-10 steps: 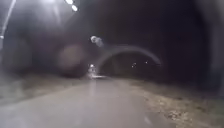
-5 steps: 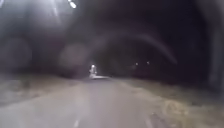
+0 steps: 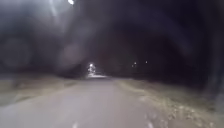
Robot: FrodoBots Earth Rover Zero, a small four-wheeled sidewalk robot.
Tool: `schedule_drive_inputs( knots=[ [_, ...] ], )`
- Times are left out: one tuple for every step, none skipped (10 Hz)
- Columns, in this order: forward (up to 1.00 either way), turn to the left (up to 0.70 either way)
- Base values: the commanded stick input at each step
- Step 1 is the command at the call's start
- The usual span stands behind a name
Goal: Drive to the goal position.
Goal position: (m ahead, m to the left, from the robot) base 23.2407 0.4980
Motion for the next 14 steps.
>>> schedule_drive_inputs(
  knots=[
    [1.00, 0.00],
    [1.00, 0.00],
    [1.00, 0.28],
    [1.00, 0.08],
    [1.00, 0.00],
    [1.00, 0.00],
    [1.00, 0.00],
    [1.00, 0.00],
    [1.00, 0.00],
    [1.00, 0.00],
    [1.00, 0.00],
    [1.00, 0.28],
    [1.00, 0.40],
    [1.00, 0.40]
  ],
)
